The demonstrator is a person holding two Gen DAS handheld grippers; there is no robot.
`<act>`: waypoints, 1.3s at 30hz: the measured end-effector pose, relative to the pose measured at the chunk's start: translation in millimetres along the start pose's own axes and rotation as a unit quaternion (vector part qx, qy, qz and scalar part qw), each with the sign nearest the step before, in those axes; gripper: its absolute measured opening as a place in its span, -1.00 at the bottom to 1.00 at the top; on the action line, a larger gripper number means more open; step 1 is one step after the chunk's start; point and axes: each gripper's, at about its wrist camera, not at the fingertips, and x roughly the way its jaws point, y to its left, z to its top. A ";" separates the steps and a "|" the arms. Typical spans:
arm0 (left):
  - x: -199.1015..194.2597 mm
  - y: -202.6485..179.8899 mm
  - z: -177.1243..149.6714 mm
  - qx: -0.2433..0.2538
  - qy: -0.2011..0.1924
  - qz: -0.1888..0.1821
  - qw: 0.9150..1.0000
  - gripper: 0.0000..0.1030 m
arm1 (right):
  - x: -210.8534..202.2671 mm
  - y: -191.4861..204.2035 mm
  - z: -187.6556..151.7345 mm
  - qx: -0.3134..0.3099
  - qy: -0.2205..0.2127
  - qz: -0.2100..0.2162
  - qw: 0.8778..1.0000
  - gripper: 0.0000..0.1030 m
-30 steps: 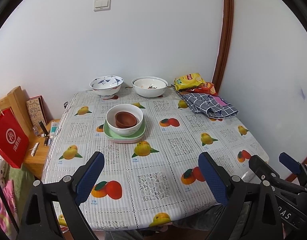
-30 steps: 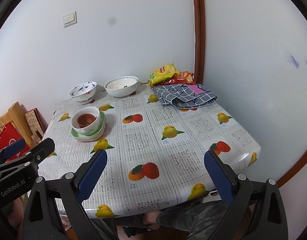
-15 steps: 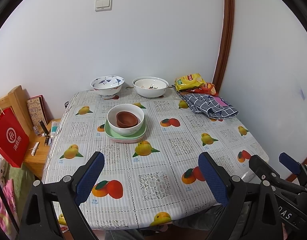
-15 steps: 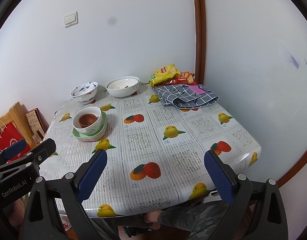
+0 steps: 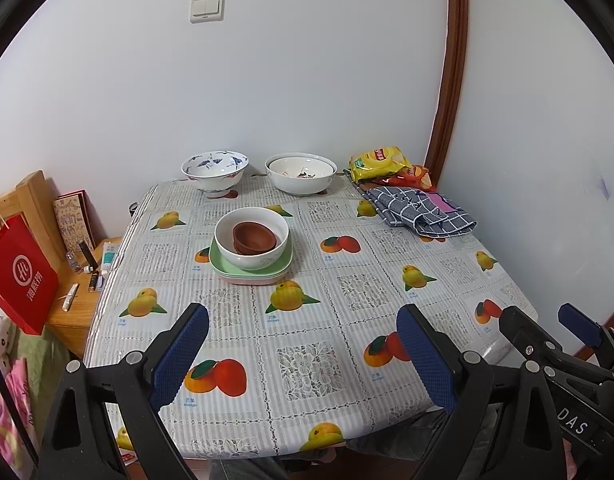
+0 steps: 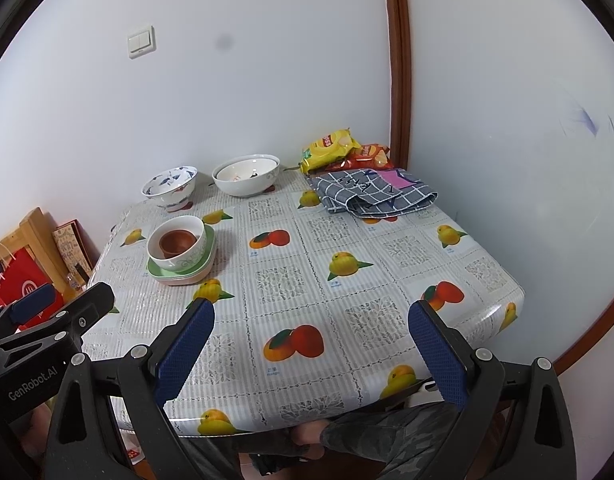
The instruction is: Organize plates and bowls
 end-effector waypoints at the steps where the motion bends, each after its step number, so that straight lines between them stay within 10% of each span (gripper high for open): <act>1: -0.1 -0.1 -0.2 0.000 0.000 0.000 1.000 0.85 | -0.1 0.1 0.0 0.000 0.000 0.000 1.000 0.88; 39: 33.3 9.0 23.8 -0.003 0.001 0.008 1.000 0.85 | 5.2 2.1 17.1 -0.002 -0.015 0.003 1.000 0.88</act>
